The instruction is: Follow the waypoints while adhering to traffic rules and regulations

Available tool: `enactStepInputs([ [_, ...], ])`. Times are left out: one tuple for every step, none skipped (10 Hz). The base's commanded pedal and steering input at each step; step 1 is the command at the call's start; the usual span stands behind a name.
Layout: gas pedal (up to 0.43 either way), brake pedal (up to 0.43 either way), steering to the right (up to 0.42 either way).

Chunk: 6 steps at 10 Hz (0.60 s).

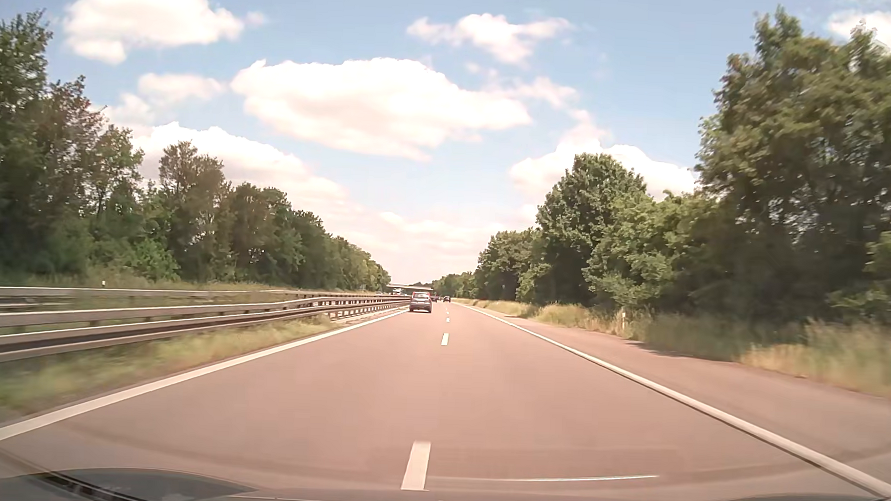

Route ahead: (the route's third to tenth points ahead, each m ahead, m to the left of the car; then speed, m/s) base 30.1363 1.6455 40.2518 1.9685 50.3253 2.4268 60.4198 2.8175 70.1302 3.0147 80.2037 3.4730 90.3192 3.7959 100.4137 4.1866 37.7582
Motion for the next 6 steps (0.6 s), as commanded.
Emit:
enactStepInputs([
  [0.429,0.012,-0.006],
  [0.429,0.012,-0.006],
  [0.429,0.012,-0.007],
  [0.429,0.012,-0.007],
  [0.429,0.012,-0.006],
  [0.429,0.012,-0.007],
])
